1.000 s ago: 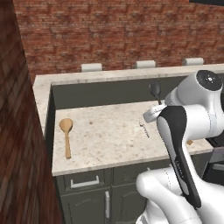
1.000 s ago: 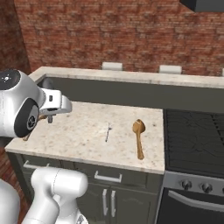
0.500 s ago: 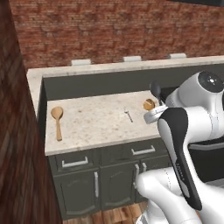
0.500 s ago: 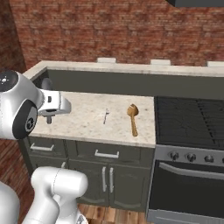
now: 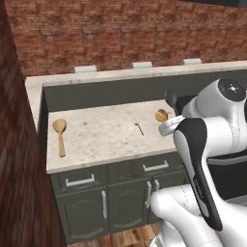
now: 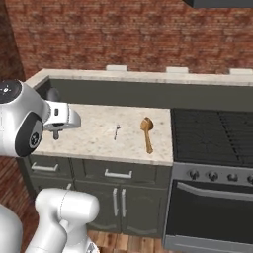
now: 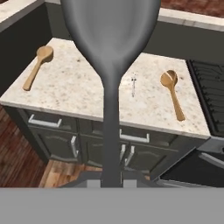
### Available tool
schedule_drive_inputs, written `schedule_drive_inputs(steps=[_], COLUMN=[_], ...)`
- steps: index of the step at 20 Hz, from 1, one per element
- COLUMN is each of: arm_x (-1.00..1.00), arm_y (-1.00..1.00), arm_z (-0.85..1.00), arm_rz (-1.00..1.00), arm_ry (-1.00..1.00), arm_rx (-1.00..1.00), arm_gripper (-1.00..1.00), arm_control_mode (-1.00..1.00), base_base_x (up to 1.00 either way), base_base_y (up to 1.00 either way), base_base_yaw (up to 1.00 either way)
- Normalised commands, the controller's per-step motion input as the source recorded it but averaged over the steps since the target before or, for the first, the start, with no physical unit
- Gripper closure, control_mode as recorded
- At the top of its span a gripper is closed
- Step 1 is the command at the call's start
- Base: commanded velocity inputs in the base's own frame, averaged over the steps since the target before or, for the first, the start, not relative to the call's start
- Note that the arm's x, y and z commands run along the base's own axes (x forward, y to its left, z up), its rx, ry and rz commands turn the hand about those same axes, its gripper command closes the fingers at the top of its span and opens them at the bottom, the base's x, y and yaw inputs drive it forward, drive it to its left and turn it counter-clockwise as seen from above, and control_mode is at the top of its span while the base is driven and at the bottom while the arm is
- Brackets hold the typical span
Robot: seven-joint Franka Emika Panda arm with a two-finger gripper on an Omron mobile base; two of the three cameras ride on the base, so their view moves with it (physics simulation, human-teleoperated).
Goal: Organize the utensils by type. Pick up the wooden spoons from the counter and place them in the open cabinet. Then pick up the metallic utensils from the counter and place them in the open drawer.
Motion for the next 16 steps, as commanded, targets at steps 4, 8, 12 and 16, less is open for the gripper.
schedule_drive_inputs(steps=[4, 8, 12, 16], arm_x=[0.0, 0.0, 0.0, 0.0], arm_y=[0.0, 0.0, 0.0, 0.0], arm_z=[0.0, 0.0, 0.0, 0.0], arm_rz=[0.0, 0.0, 0.0, 0.0], arm_ry=[0.0, 0.0, 0.0, 0.0], arm_rx=[0.0, 0.0, 0.0, 0.0], arm_gripper=[1.0, 1.0, 1.0, 1.0], arm_control_mode=[1.0, 1.0, 1.0, 1.0], base_base_x=[0.36, 0.04, 0.0, 0.0], base_base_y=[-0.38, -0.57, -0.68, -0.82], base_base_yaw=[-0.4, -0.67, -0.72, -0.77])
